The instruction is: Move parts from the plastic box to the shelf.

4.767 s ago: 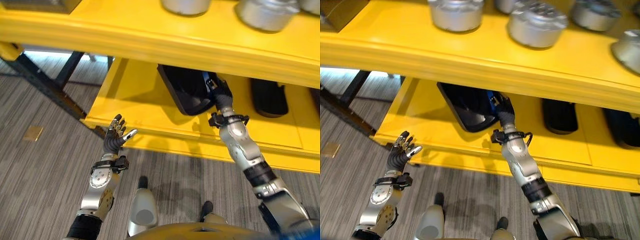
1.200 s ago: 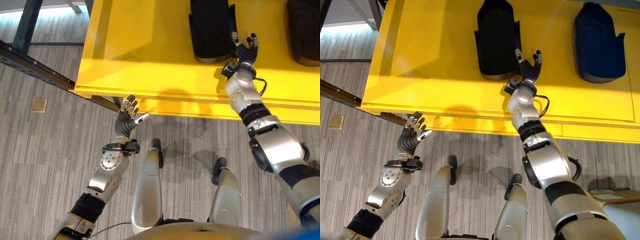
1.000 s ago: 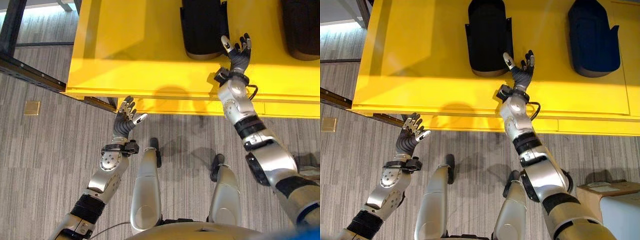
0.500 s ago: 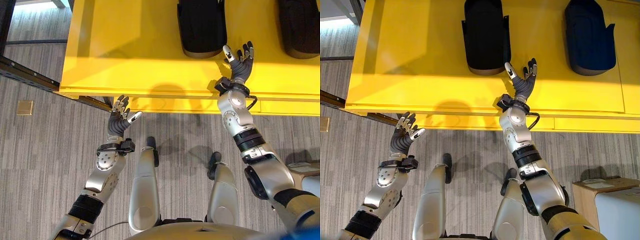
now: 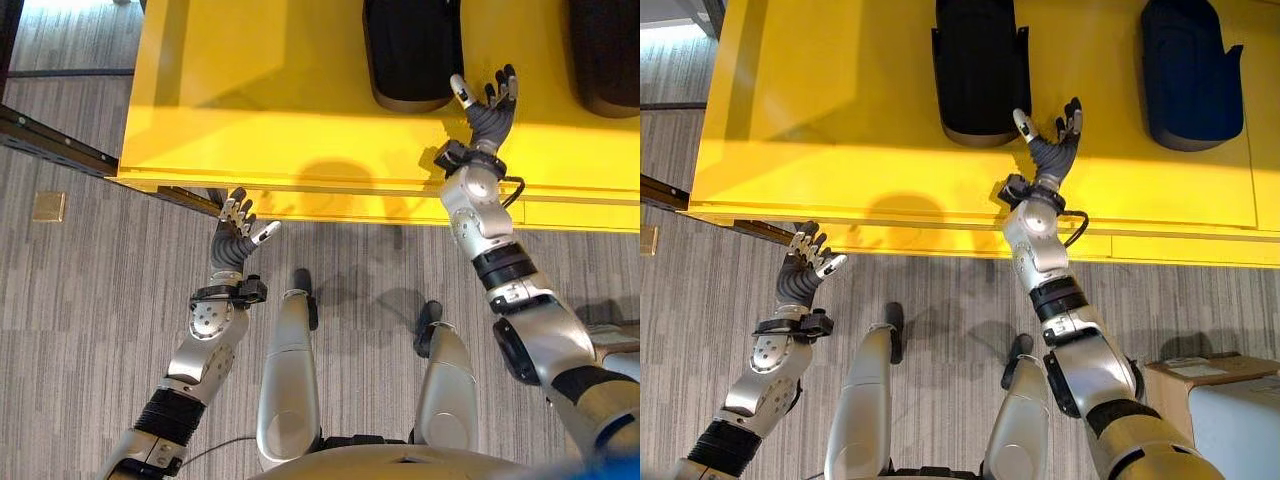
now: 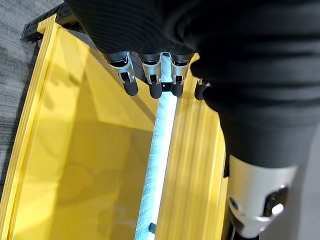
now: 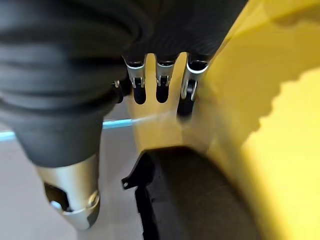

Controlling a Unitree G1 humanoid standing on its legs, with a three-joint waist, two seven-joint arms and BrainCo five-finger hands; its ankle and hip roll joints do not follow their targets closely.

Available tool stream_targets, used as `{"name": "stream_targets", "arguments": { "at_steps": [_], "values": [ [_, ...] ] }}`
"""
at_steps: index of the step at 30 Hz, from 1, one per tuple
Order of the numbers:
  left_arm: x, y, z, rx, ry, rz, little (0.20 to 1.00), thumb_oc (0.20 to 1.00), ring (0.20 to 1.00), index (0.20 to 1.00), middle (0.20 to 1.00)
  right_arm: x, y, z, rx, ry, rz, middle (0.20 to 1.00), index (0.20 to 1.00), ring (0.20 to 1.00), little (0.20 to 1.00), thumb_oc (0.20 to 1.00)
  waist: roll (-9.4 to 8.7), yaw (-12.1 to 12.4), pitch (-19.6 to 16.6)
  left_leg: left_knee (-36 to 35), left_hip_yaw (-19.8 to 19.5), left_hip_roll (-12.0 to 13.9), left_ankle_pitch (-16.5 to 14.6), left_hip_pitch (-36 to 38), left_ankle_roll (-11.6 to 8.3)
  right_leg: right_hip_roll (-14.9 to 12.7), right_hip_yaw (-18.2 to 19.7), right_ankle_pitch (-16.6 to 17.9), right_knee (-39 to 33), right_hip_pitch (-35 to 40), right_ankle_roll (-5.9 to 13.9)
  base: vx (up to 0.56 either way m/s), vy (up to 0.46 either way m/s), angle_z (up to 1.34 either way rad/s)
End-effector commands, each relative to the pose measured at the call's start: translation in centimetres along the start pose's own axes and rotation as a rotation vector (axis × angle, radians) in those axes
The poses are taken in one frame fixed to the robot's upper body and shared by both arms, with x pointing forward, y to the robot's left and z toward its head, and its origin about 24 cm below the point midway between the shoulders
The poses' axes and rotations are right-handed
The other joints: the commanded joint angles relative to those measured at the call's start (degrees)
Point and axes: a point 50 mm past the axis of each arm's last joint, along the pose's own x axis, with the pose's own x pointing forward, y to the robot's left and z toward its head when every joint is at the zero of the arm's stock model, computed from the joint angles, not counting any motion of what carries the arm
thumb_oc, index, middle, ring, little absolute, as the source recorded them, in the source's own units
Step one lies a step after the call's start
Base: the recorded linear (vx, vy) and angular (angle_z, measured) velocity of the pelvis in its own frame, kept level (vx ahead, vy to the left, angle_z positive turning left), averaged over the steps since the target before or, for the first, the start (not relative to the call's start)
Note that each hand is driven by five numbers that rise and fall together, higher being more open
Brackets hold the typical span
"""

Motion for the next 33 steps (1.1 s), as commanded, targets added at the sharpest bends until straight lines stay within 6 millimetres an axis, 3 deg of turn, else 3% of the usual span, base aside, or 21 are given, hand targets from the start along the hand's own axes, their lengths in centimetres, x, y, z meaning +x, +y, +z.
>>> {"name": "stream_targets", "arguments": {
  "at_steps": [1,11,19,33],
  "values": [
    [0.3,-0.7,2.5,0.001,-0.130,-0.058,1.000,1.000,1.000,1.000,1.000,1.7,0.1,3.1,-0.028,-0.122,-0.001,1.000,1.000,1.000,1.000,1.000,0.65,1.4,0.6,-1.1,-2.0,1.7,0.4,-0.1,-1.61,0.8,-0.3,0.2,1.5,3.2,-2.36,0.00,0.000,0.00],
    [0.5,-0.5,2.6,0.003,-0.137,-0.051,1.000,1.000,1.000,1.000,1.000,1.3,2.1,3.8,-0.064,-0.159,0.106,1.000,1.000,1.000,1.000,1.000,0.39,1.6,0.8,-1.0,-2.1,1.6,0.5,-0.4,-1.47,1.0,-0.5,0.4,1.4,3.2,-2.33,0.00,0.000,0.00],
    [0.5,-0.2,2.7,0.005,-0.144,-0.032,1.000,1.000,1.000,1.000,1.000,-0.1,3.3,3.0,-0.066,-0.151,0.192,1.000,1.000,1.000,1.000,1.000,0.19,1.6,0.9,-1.1,-2.0,1.4,0.6,-0.6,-1.38,0.9,-0.5,0.4,1.6,3.0,-2.42,0.00,0.000,0.00],
    [0.5,-0.2,2.8,0.009,-0.152,-0.028,1.000,1.000,1.000,1.000,1.000,-0.8,3.5,2.6,-0.068,-0.148,0.216,1.000,1.000,1.000,1.000,1.000,0.09,1.6,1.0,-1.1,-2.1,1.2,0.6,-1.0,-1.21,0.8,-0.6,0.4,1.9,2.6,-2.35,0.00,0.000,0.00]
  ]
}}
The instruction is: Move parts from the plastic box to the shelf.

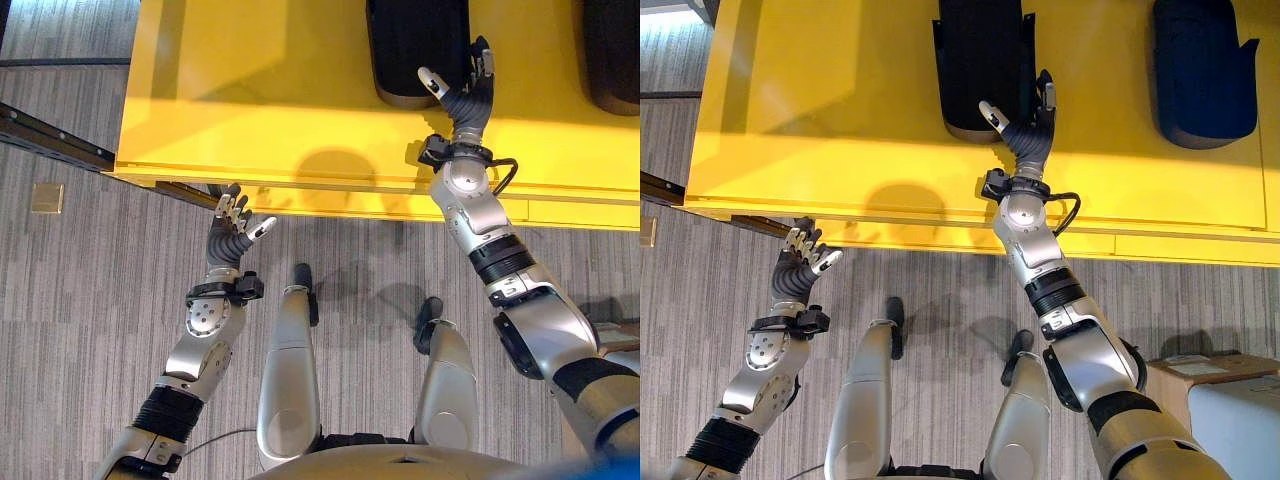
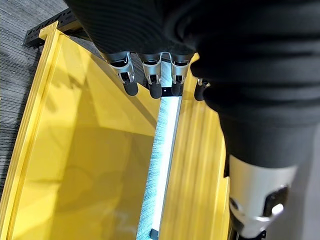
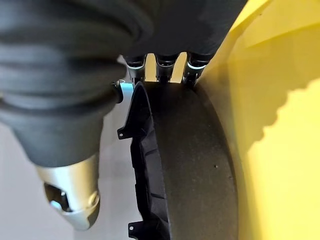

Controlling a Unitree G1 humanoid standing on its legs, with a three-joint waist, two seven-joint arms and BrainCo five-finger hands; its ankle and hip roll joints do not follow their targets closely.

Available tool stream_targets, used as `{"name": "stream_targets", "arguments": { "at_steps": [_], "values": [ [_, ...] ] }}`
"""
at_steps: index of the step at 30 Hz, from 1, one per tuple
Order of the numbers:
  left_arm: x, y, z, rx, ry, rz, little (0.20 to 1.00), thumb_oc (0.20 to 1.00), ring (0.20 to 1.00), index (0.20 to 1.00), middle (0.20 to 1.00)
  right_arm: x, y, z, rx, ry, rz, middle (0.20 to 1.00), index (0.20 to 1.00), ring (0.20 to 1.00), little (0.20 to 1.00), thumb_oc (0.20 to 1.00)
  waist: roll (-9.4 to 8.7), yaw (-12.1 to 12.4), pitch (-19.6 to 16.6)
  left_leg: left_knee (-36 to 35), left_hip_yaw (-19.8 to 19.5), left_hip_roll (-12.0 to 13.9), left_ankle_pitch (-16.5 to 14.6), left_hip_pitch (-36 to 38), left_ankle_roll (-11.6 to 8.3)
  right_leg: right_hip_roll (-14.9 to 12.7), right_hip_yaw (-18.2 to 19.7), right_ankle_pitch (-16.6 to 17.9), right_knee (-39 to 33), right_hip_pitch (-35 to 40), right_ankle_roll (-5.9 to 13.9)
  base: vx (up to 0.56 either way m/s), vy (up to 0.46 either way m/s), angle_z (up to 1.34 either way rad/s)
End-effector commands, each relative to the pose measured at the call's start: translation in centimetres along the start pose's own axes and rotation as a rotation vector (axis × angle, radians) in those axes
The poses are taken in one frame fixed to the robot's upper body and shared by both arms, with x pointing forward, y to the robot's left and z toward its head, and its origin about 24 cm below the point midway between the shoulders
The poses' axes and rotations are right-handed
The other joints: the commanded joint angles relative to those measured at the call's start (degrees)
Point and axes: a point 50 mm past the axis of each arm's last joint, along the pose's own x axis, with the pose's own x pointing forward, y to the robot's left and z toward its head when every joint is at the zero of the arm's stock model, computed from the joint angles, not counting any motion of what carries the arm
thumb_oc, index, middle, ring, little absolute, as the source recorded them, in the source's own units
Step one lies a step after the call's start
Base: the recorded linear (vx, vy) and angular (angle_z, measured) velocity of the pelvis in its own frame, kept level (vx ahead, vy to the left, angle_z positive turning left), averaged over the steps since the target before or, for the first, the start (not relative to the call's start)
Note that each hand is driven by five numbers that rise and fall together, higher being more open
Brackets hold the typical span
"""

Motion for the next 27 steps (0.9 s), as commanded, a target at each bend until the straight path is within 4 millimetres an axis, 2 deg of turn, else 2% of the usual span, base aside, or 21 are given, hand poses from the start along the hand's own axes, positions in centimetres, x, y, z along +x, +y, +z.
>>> {"name": "stream_targets", "arguments": {
  "at_steps": [1,27],
  "values": [
    [0.2,-0.5,2.2,0.011,-0.128,-0.038,1.000,1.000,1.000,1.000,1.000,0.3,0.6,2.3,0.045,-0.096,0.039,1.000,1.000,1.000,1.000,1.000,0.07,1.3,-0.1,-1.0,-2.0,1.3,0.6,-0.7,-1.21,0.8,-0.4,0.4,1.7,2.8,-2.34,0.00,0.000,0.00],
    [0.3,-0.2,2.3,0.019,-0.134,-0.022,1.000,1.000,1.000,1.000,1.000,-0.7,1.4,1.9,0.069,-0.093,0.079,1.000,1.000,1.000,1.000,1.000,0.04,1.5,0.0,-0.8,-2.2,1.2,0.5,-1.1,-1.05,0.7,-0.9,0.2,2.2,2.6,-2.26,0.00,0.000,0.00]
  ]
}}
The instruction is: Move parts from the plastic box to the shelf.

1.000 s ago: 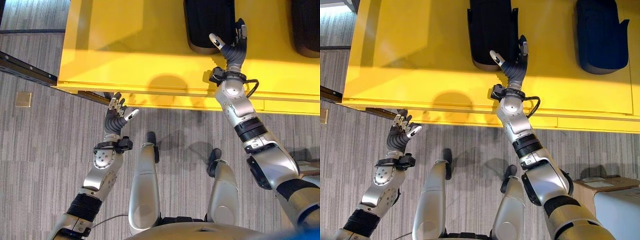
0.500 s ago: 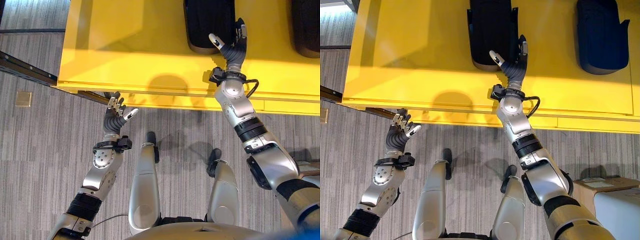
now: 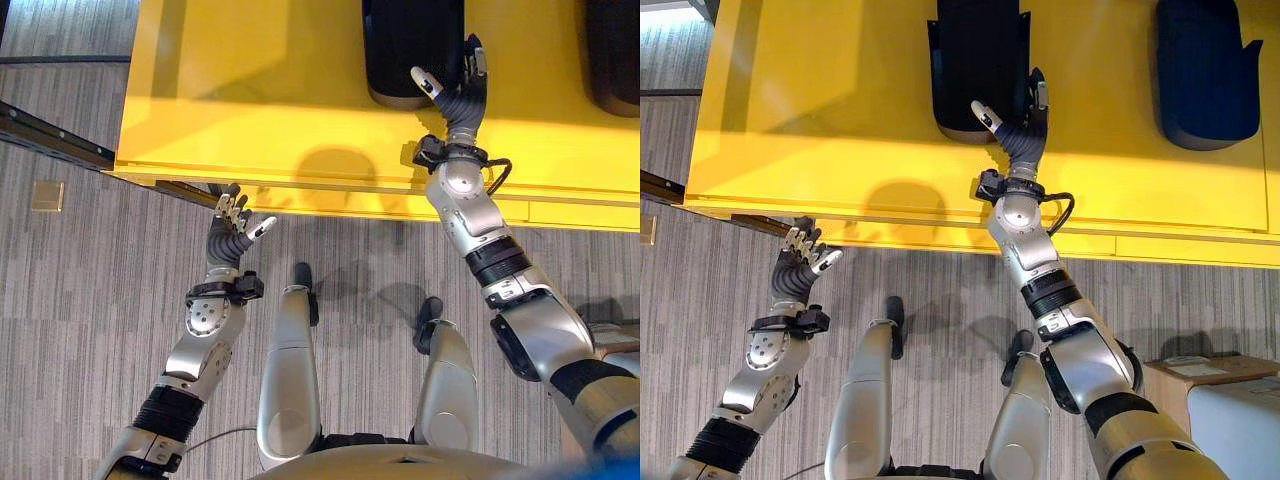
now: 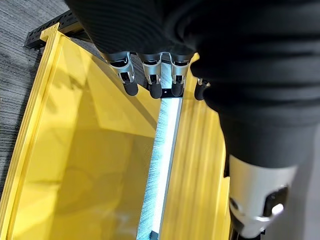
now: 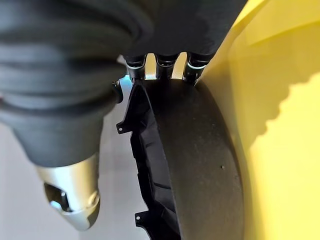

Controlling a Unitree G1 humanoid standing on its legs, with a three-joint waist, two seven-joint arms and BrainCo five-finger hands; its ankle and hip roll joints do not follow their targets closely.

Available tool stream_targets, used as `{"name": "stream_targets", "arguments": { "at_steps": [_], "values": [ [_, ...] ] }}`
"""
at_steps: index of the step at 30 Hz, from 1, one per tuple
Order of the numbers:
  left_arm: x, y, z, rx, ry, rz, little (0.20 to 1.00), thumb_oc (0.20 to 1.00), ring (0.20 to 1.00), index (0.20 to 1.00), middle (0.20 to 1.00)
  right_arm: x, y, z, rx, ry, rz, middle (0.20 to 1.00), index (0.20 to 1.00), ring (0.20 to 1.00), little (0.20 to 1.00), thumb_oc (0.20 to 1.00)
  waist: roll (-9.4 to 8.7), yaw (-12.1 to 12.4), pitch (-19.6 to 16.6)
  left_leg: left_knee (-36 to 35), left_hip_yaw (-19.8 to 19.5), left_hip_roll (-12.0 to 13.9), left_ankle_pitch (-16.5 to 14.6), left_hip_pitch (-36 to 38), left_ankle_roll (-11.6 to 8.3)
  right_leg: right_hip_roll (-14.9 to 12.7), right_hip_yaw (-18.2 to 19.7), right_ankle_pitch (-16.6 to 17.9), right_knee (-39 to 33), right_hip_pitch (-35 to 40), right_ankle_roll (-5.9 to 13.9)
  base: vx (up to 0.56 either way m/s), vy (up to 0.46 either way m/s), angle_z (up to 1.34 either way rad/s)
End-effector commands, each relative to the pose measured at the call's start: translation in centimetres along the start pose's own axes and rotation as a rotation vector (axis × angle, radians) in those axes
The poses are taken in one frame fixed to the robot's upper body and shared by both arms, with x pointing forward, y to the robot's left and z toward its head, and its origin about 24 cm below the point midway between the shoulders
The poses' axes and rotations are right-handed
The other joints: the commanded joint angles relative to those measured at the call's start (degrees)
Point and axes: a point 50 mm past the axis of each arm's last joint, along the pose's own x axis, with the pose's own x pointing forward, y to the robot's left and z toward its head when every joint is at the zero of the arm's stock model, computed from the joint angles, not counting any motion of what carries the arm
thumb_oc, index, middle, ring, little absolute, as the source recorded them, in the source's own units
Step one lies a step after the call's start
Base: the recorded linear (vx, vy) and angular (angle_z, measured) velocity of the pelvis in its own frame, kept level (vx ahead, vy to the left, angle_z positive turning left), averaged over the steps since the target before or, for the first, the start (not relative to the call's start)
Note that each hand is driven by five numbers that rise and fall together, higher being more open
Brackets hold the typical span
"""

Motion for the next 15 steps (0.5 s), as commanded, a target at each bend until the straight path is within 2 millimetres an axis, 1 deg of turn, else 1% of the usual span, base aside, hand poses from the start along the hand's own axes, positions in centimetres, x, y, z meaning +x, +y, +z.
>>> {"name": "stream_targets", "arguments": {
  "at_steps": [1,2,3,4,5,6,12,13,14,15],
  "values": [
    [0.24,-0.29,2.25,0.017,-0.133,-0.026,1.000,1.000,1.000,1.000,1.000,-0.30,0.73,1.70,0.043,-0.087,0.043,1.000,1.000,1.000,1.000,1.000,0.03,1.4,0.1,-0.4,-2.1,1.2,0.3,-0.9,-0.97,0.7,-0.4,0.3,2.1,2.6,-2.27,0.09,-0.025,0.01],
    [0.22,-0.24,2.25,0.019,-0.133,-0.024,1.000,1.000,1.000,1.000,1.000,-0.36,0.71,1.59,0.041,-0.084,0.043,1.000,1.000,1.000,1.000,1.000,-0.11,1.4,-0.2,0.1,-2.3,1.3,-1.2,-0.4,-1.42,0.8,-0.3,-0.9,2.4,3.2,-1.92,0.00,0.000,0.00],
    [0.23,-0.26,2.32,0.019,-0.136,-0.025,1.000,1.000,1.000,1.000,1.000,-0.40,0.72,1.57,0.041,-0.084,0.044,1.000,1.000,1.000,1.000,1.000,-0.01,1.4,0.0,-0.7,-2.1,1.2,0.5,-0.9,-0.94,0.8,-0.5,0.4,1.9,2.7,-2.22,0.09,-0.016,0.04],
    [0.22,-0.25,2.30,0.021,-0.136,-0.024,1.000,1.000,1.000,1.000,1.000,-0.42,0.70,1.54,0.040,-0.082,0.042,1.000,1.000,1.000,1.000,1.000,-0.10,1.4,-0.1,0.0,-2.2,1.3,-1.2,-0.4,-1.41,0.8,-0.3,-0.9,2.3,3.2,-1.89,-0.08,0.023,0.09],
    [0.23,-0.26,2.34,0.021,-0.138,-0.025,1.000,1.000,1.000,1.000,1.000,-0.40,0.70,1.58,0.040,-0.084,0.042,1.000,1.000,1.000,1.000,1.000,0.02,1.4,0.1,-0.5,-2.1,1.2,0.4,-0.9,-0.93,0.8,-0.5,0.4,2.0,2.7,-2.22,0.09,-0.021,0.10],
    [0.23,-0.22,2.29,0.022,-0.136,-0.022,1.000,1.000,1.000,1.000,1.000,-0.41,0.69,1.57,0.041,-0.084,0.041,1.000,1.000,1.000,1.000,1.000,-0.13,1.5,-0.1,-0.1,-2.3,1.2,-1.2,-0.4,-1.40,0.8,-0.3,-0.8,2.3,3.3,-1.89,0.01,-0.005,0.11],
    [0.21,-0.16,2.25,0.025,-0.134,-0.019,1.000,1.000,1.000,1.000,1.000,-0.41,0.56,1.62,0.045,-0.087,0.035,1.000,1.000,1.000,1.000,1.000,-0.04,1.6,-0.1,0.1,-2.3,1.2,-1.4,-0.6,-1.35,0.7,-0.4,-0.9,2.7,3.0,-1.89,0.00,-0.002,0.02],
    [0.22,-0.17,2.27,0.024,-0.135,-0.020,1.000,1.000,1.000,1.000,1.000,-0.43,0.55,1.67,0.045,-0.090,0.036,1.000,1.000,1.000,1.000,1.000,0.08,1.6,0.1,-0.3,-2.1,1.1,0.2,-1.2,-0.85,0.7,-0.5,0.3,2.4,2.5,-2.24,0.00,0.000,0.00],
    [0.20,-0.17,2.23,0.025,-0.133,-0.020,1.000,1.000,1.000,1.000,1.000,-0.47,0.57,1.57,0.044,-0.086,0.036,1.000,1.000,1.000,1.000,1.000,-0.04,1.5,-0.1,0.2,-2.2,1.1,-1.4,-0.7,-1.32,0.7,-0.4,-0.9,2.8,3.0,-1.89,0.00,0.000,0.00],
    [0.21,-0.19,2.25,0.024,-0.134,-0.020,1.000,1.000,1.000,1.000,1.000,-0.48,0.57,1.54,0.044,-0.084,0.036,1.000,1.000,1.000,1.000,1.000,-0.04,1.5,-0.1,0.2,-2.2,1.1,-1.4,-0.7,-1.32,0.7,-0.4,-0.9,2.8,3.0,-1.86,0.08,-0.018,-0.01]
  ]
}}
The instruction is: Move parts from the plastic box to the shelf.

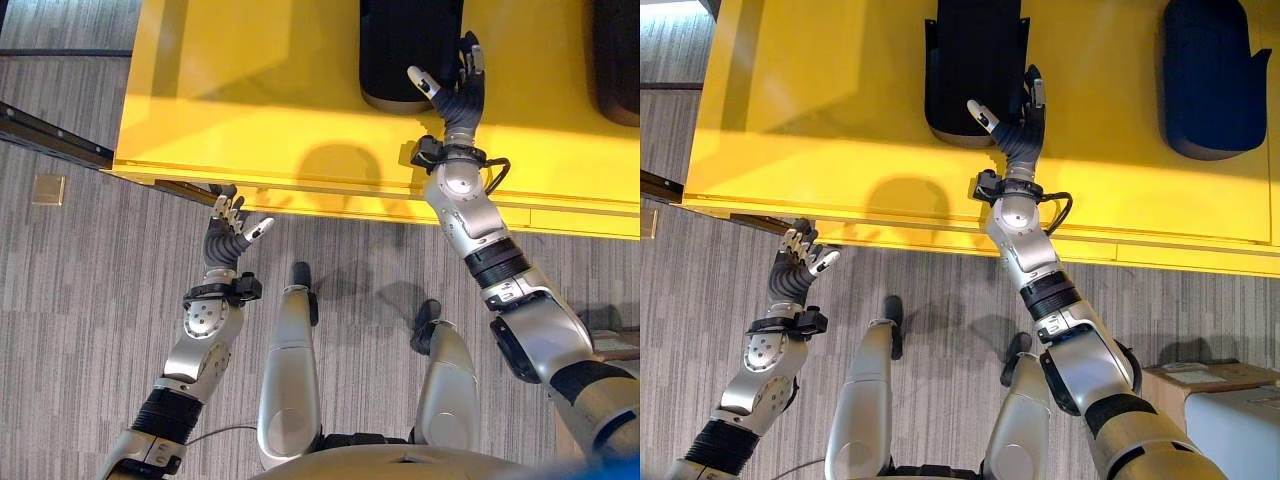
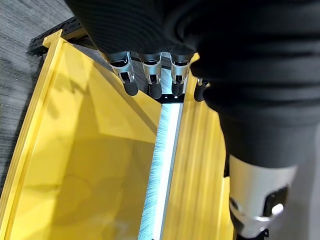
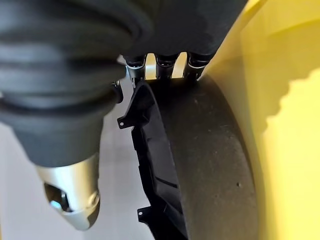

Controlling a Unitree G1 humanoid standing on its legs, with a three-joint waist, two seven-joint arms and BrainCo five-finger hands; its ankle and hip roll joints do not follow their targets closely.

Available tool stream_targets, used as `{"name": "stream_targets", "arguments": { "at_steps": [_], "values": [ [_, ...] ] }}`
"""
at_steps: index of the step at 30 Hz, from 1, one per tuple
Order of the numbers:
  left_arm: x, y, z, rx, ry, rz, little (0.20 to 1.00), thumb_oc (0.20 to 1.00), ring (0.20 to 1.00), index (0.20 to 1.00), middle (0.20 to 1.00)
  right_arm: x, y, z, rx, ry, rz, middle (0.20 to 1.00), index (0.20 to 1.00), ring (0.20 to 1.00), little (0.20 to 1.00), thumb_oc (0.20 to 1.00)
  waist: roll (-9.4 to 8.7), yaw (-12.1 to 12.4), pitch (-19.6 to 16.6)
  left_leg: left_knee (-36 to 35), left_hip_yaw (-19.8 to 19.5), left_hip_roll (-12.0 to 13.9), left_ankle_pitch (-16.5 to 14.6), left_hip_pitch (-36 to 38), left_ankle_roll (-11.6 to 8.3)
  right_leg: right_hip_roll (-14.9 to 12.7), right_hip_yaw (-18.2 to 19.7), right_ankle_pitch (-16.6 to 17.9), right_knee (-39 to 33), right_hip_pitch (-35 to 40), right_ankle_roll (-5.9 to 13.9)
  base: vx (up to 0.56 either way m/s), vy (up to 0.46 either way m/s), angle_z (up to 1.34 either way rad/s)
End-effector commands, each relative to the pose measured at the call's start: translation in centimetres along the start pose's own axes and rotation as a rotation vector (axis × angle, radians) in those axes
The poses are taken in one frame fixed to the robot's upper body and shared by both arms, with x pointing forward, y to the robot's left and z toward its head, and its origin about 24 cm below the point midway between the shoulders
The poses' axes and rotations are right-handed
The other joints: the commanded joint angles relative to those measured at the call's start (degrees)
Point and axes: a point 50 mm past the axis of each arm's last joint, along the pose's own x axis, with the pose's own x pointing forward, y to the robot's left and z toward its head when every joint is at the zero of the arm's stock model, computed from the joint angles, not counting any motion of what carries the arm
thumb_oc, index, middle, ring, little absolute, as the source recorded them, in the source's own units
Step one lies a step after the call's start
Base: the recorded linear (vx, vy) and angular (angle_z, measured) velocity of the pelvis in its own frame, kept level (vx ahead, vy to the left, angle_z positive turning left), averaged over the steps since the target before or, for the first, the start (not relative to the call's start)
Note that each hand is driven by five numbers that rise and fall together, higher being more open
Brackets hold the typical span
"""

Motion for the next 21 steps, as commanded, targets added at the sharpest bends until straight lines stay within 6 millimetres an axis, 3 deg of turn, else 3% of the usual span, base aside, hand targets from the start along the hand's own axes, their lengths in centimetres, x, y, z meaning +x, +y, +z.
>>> {"name": "stream_targets", "arguments": {
  "at_steps": [1,2,3,5,7,8,13,21],
  "values": [
    [0.3,-0.4,2.2,0.008,-0.128,-0.030,1.000,1.000,1.000,1.000,1.000,-0.1,0.2,1.4,0.032,-0.074,0.015,1.000,1.000,1.000,1.000,1.000,-0.02,1.1,0.0,0.4,-1.0,1.2,-1.1,-0.8,-0.77,0.7,0.6,1.0,1.1,2.8,-1.65,-0.08,0.019,0.01],
    [0.3,-0.4,2.3,0.008,-0.129,-0.029,1.000,1.000,1.000,1.000,1.000,-0.1,0.1,1.4,0.034,-0.076,0.013,1.000,1.000,1.000,1.000,1.000,0.15,1.1,0.2,0.1,-0.9,1.1,0.6,-1.5,-0.31,0.7,0.4,2.2,0.8,2.3,-2.02,0.00,0.000,0.00],
    [0.3,-0.4,2.2,0.011,-0.129,-0.027,1.000,1.000,1.000,1.000,1.000,-0.1,0.1,1.4,0.033,-0.076,0.007,1.000,1.000,1.000,1.000,1.000,0.05,1.1,0.0,0.4,-1.0,1.2,-1.1,-1.0,-0.78,0.8,0.6,0.9,1.1,2.7,-1.67,0.00,0.000,0.00],
    [0.3,-0.4,2.3,0.012,-0.132,-0.028,1.000,1.000,1.000,1.000,1.000,-0.1,0.0,1.4,0.034,-0.077,0.004,1.000,1.000,1.000,1.000,1.000,0.17,1.1,0.1,-0.1,-0.8,1.1,0.6,-1.4,-0.31,0.7,0.4,2.2,0.8,2.2,-2.02,-0.04,0.009,0.00],
    [0.2,-0.4,2.1,0.012,-0.126,-0.027,1.000,1.000,1.000,1.000,1.000,0.3,-1.4,1.8,0.014,-0.105,-0.077,1.000,1.000,1.000,1.000,1.000,0.19,0.9,-0.1,0.4,-1.0,1.1,-1.1,-0.9,-0.72,0.7,0.7,0.8,1.4,2.5,-1.64,0.00,0.000,0.00],
    [0.2,-0.4,2.2,0.013,-0.127,-0.027,1.000,1.000,1.000,1.000,1.000,0.4,-1.6,2.0,0.011,-0.115,-0.094,1.000,1.000,1.000,1.000,1.000,0.39,0.9,0.1,-0.1,-0.9,1.0,0.5,-1.4,-0.25,0.7,0.6,2.1,1.1,1.9,-1.96,0.00,0.000,0.00],
    [0.2,-0.7,2.3,0.006,-0.136,-0.029,1.000,1.000,1.000,1.000,1.000,0.6,-3.7,3.9,-0.041,-0.229,-0.251,1.000,1.000,1.000,1.000,1.000,0.54,0.5,-0.1,-0.3,-1.0,1.0,0.5,-1.5,-0.30,0.8,0.6,1.8,1.3,1.8,-1.97,-0.02,0.003,0.00],
    [0.1,-0.9,2.4,0.017,-0.148,-0.033,1.000,1.000,1.000,1.000,1.000,-1.2,-3.6,5.6,-0.095,-0.365,-0.257,1.000,1.000,1.000,1.000,1.000,0.43,-0.3,-0.2,-0.6,-1.0,1.4,0.6,-0.8,-0.36,0.9,0.9,1.5,1.8,1.5,-2.08,0.00,0.000,0.00]
  ]
}}
